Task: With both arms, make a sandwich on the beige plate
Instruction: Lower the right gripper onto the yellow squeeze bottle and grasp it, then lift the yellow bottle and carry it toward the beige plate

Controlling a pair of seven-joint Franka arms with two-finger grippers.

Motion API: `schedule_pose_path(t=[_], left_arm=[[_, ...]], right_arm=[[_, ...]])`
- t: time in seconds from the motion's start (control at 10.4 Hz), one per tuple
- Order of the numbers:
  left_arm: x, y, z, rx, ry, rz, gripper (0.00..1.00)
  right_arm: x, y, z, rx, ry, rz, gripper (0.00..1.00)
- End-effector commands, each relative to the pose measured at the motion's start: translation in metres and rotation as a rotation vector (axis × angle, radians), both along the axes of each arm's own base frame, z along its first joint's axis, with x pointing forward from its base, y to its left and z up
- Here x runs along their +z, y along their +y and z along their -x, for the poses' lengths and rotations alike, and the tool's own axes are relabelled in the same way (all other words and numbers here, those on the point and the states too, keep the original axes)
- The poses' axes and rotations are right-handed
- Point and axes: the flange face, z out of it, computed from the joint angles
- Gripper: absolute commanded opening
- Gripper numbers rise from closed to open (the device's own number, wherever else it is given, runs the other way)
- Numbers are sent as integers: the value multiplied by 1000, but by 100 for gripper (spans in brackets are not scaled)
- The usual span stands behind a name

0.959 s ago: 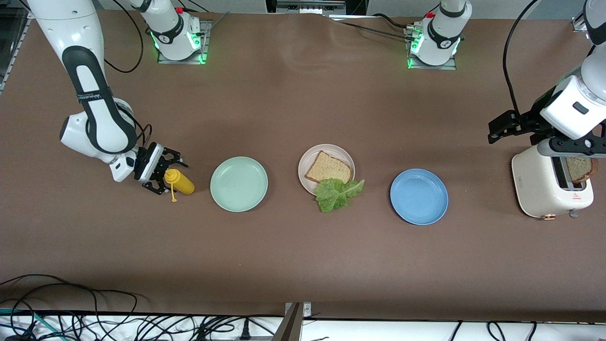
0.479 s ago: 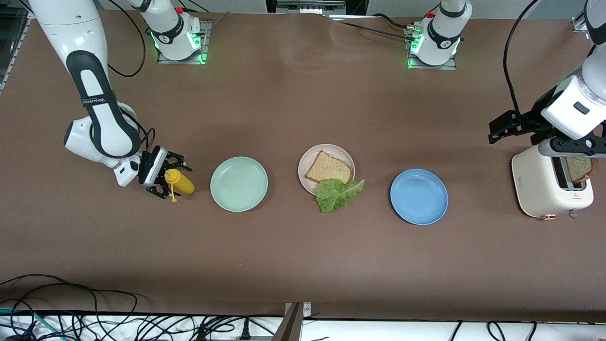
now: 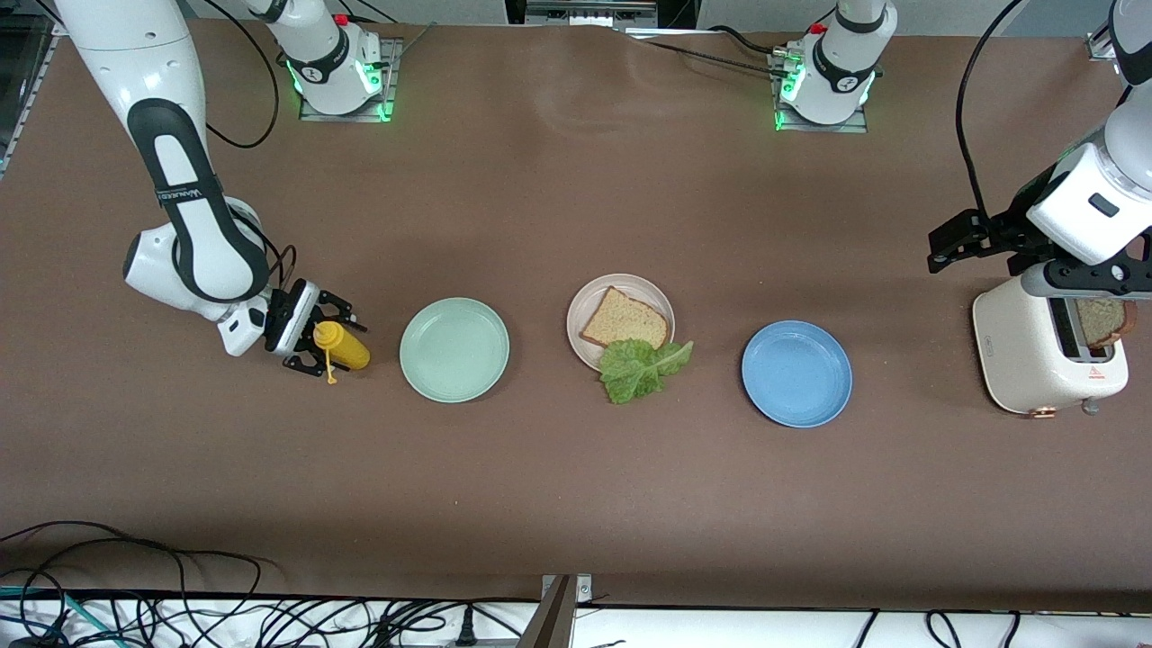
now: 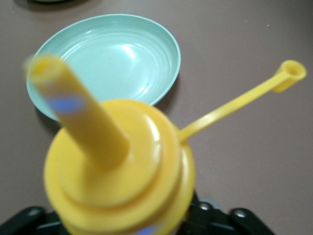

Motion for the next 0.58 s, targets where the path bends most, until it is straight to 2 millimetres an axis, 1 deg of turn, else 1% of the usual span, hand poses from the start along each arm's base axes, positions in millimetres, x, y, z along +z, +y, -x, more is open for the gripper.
schedule_pose_path(t=[0.0,0.1,0.19,0.29,0.38,0.48], left_arm=[[6,-1,1,-26,-5,-10,100],[5,-1,1,-24,-3,-10,100],[5,2,1,-13,-2,-8,100],[6,6,1,-4,-4,-9,100],[5,9,0,3,-3,-9,100],[0,10,-3,8,5,-7,100]], right_arm=[[6,1,-13,-19,-22,-21,0],[12,7,-19,-36,-12,-24,0],[17,17,-22,-35,12,-19,0],[24,21,-26,-48,40,2,0],[36,28,-31,-55,61,24,0],[45,39,-34,-63,83,38,0]])
